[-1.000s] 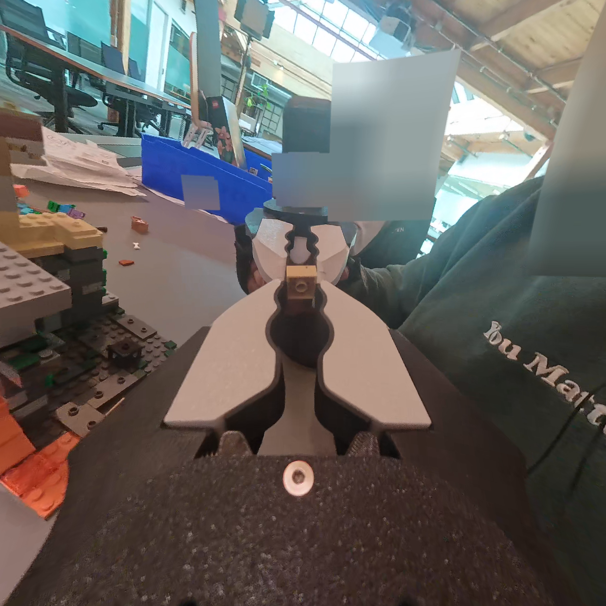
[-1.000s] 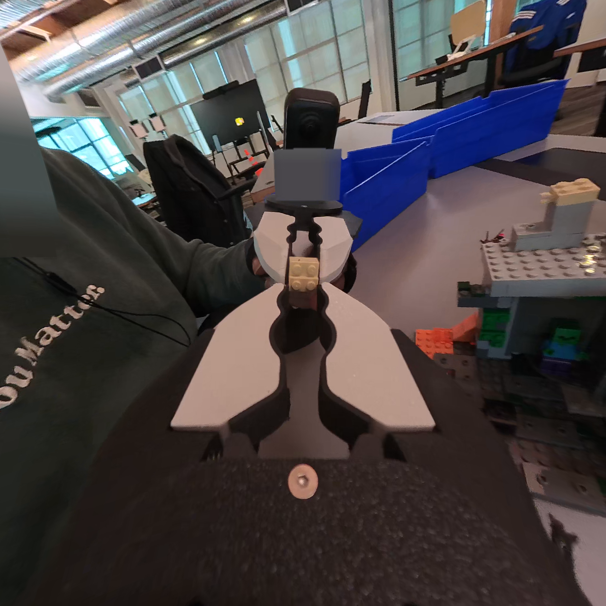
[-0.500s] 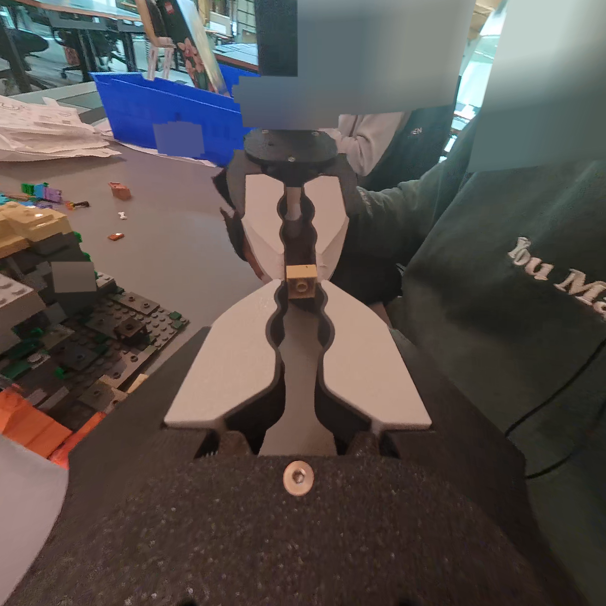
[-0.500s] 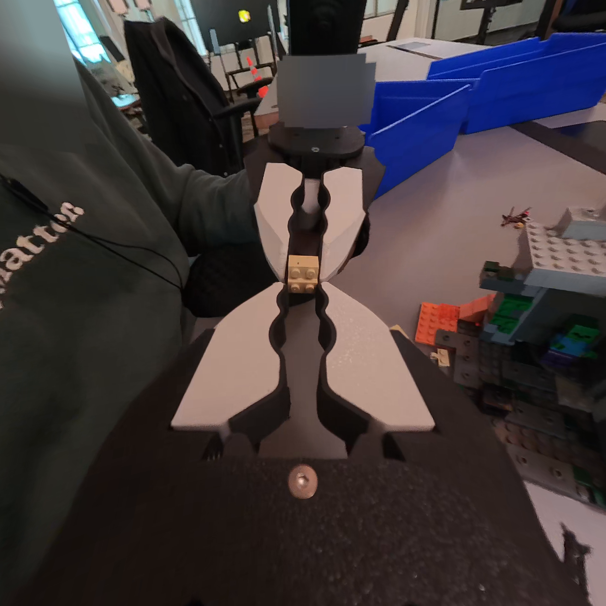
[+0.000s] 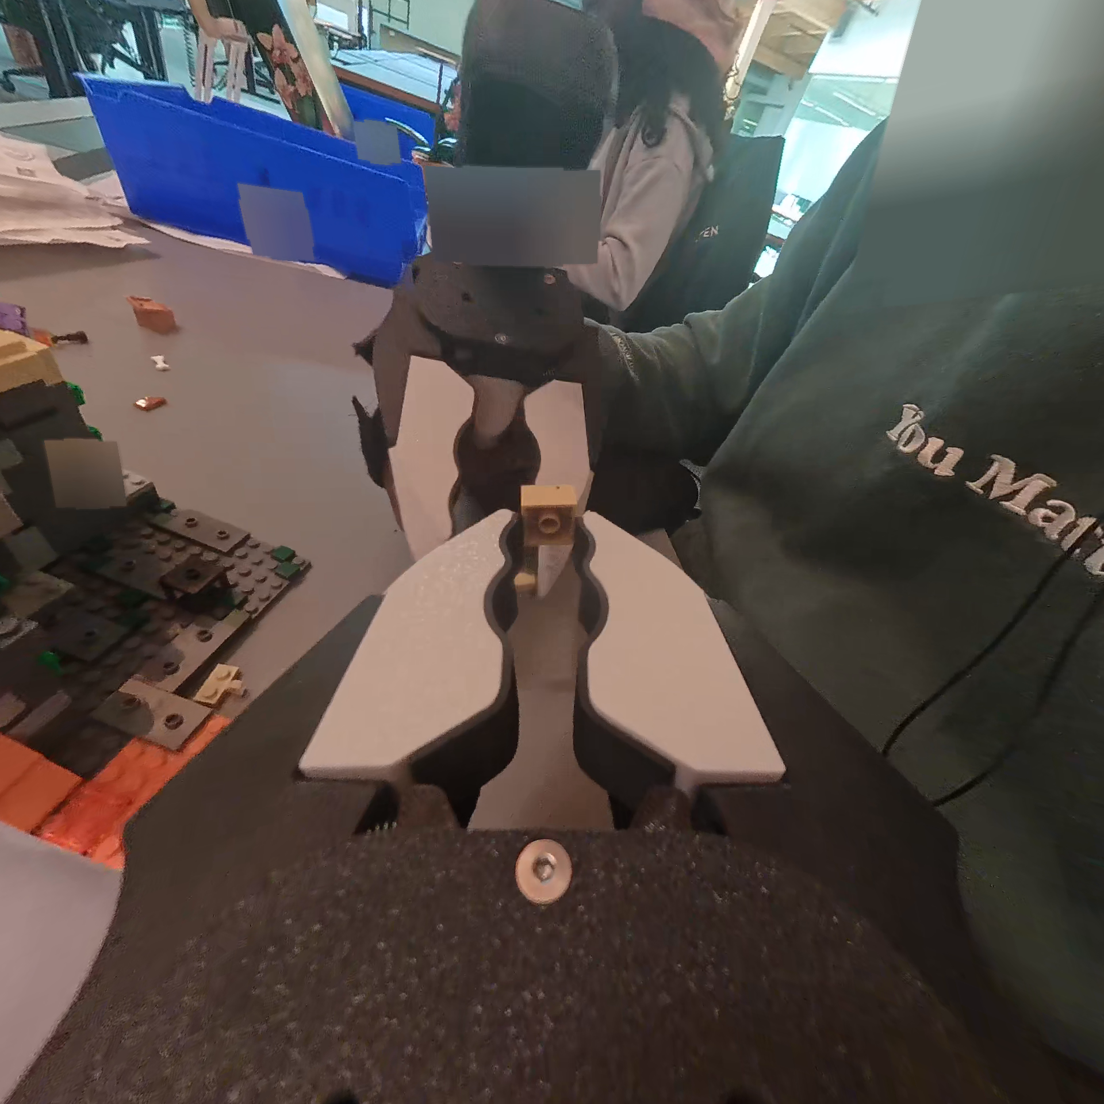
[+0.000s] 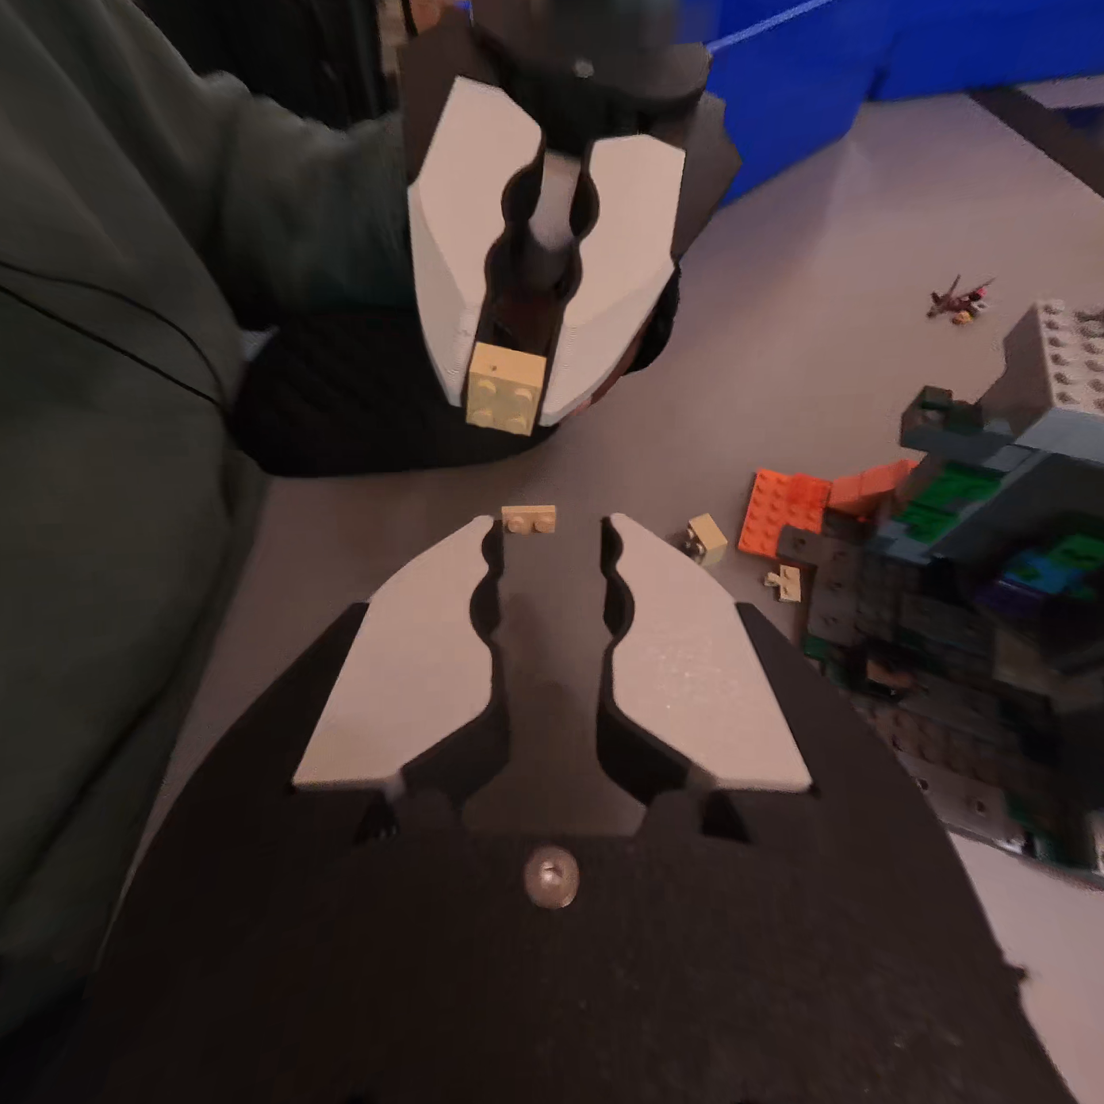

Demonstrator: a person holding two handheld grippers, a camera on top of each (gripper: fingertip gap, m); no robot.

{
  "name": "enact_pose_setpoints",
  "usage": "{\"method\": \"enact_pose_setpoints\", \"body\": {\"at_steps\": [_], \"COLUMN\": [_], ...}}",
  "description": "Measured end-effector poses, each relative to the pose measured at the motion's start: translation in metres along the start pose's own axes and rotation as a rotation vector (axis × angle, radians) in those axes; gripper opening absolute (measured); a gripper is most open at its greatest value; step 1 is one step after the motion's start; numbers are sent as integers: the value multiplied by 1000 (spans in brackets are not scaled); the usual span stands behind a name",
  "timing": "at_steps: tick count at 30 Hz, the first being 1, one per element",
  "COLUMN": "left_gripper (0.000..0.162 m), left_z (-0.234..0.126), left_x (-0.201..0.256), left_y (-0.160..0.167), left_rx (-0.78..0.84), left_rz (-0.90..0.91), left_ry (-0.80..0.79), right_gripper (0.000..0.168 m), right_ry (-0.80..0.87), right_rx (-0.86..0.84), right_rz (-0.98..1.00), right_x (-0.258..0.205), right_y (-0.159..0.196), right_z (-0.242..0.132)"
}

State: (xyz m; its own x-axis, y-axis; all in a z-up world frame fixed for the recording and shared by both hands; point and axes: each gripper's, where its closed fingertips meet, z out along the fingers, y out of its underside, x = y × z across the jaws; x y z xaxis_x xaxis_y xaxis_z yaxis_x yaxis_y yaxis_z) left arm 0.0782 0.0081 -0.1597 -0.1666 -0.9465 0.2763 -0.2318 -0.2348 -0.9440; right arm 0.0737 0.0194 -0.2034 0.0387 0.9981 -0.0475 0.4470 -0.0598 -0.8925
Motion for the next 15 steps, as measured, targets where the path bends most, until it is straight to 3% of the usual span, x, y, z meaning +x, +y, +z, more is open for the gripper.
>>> {"method": "enact_pose_setpoints", "body": {"at_steps": [3,15], "left_gripper": [16,16], "left_z": [1,8], "left_x": [-4,-10], "left_y": [4,17], "left_rx": [-16,-85], "left_rz": [1,30], "left_ry": [-23,-69], "right_gripper": [42,36], "right_ry": [30,37], "right_rx": [14,213], "right_rz": [-7,13], "right_x": [2,5], "right_y": [-4,-34], "right_z": [0,-21]}}
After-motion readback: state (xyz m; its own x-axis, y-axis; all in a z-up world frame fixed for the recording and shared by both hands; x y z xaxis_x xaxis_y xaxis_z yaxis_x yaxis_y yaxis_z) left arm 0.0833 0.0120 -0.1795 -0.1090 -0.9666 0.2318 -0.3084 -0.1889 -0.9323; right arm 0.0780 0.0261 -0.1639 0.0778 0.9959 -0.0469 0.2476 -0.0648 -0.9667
